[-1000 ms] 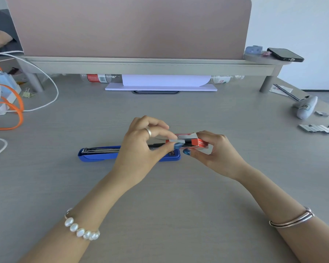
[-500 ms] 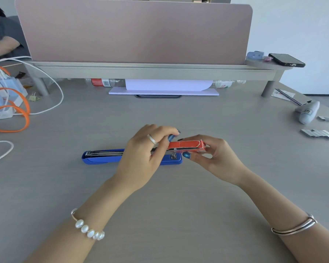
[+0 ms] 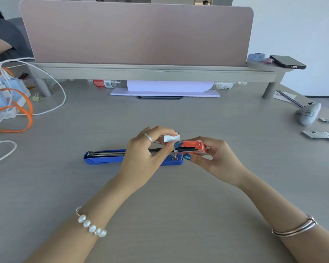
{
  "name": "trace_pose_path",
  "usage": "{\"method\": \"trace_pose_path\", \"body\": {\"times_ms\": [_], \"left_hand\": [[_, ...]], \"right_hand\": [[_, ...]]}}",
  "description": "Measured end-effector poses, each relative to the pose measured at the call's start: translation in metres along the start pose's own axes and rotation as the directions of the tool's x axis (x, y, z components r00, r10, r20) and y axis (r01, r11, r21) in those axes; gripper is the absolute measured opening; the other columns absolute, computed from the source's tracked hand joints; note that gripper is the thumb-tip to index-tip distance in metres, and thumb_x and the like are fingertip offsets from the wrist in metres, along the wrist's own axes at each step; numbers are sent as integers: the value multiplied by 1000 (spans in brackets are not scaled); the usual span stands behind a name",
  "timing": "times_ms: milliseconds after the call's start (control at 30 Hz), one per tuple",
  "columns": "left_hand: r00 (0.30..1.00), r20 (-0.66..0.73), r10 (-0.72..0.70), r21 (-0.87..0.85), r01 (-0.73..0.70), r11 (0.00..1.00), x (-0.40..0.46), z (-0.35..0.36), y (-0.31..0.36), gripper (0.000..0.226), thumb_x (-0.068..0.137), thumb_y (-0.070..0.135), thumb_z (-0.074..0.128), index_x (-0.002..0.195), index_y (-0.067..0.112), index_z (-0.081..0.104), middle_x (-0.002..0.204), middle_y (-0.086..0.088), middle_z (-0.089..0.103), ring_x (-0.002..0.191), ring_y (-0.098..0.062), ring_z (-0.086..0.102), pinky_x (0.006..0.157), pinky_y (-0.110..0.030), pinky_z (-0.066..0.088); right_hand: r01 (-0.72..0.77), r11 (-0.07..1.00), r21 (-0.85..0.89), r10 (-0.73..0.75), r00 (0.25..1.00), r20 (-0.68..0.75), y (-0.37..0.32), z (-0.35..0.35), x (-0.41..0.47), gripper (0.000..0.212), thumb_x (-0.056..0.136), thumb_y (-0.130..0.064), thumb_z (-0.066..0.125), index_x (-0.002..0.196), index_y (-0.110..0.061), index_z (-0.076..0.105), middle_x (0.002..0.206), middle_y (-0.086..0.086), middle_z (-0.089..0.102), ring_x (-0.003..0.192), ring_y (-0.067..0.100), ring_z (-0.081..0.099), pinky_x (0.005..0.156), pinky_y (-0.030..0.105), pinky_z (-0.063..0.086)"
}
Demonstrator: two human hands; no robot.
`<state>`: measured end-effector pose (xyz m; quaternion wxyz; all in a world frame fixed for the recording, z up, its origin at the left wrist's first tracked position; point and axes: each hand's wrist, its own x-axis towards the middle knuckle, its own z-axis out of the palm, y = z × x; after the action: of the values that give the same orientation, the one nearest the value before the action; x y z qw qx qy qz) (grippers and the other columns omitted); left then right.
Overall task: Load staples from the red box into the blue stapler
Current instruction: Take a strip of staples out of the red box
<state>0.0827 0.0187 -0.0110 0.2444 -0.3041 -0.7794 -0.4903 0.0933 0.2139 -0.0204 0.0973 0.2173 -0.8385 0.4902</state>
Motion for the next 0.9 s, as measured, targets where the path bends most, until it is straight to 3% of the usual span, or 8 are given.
{"method": "trace_pose_path", "body": {"times_ms": [200,400,667,800,900], "left_hand": [[1000,11,-8,32,8,999,-1,1,3,23,72,22,76,92,24,65,88,1,70,83,-2,61,76,-9,41],[997,53,-58,-44,60,997,-2,0,5,20,73,30,72,91,28,65,90,7,71,83,-4,63,76,-12,43],[997,39,-69,3,69,998,-3,3,4,20,71,22,74,90,23,67,88,5,72,83,-5,65,77,-17,48],[985,-8,-171,-123,169,978,0,2,5,13,76,24,72,88,28,68,88,11,73,86,-3,66,79,-17,47],[958,-106,-267,-203,242,949,7,-5,2,10,79,22,70,88,27,69,91,14,73,87,-2,67,80,-18,47]], "right_hand": [[0,1000,31,0,1000,1,0,-1,0,25,80,-7,66,101,-22,67,99,-13,71,91,8,67,79,19,52],[-7,999,40,7,1000,-7,-1,0,0,24,79,-6,66,98,-21,68,92,-26,69,88,5,67,76,13,49],[-1,1000,-11,0,1000,-12,0,0,0,27,79,-1,66,100,-16,68,98,-5,71,90,9,67,80,18,51],[-17,1000,-17,16,999,-45,0,-2,1,28,79,-3,67,101,-20,68,103,-3,71,93,10,66,82,20,53],[-59,993,-103,40,984,-172,3,-5,3,30,77,-8,69,102,-25,67,104,-6,69,95,9,65,86,17,49]]}}
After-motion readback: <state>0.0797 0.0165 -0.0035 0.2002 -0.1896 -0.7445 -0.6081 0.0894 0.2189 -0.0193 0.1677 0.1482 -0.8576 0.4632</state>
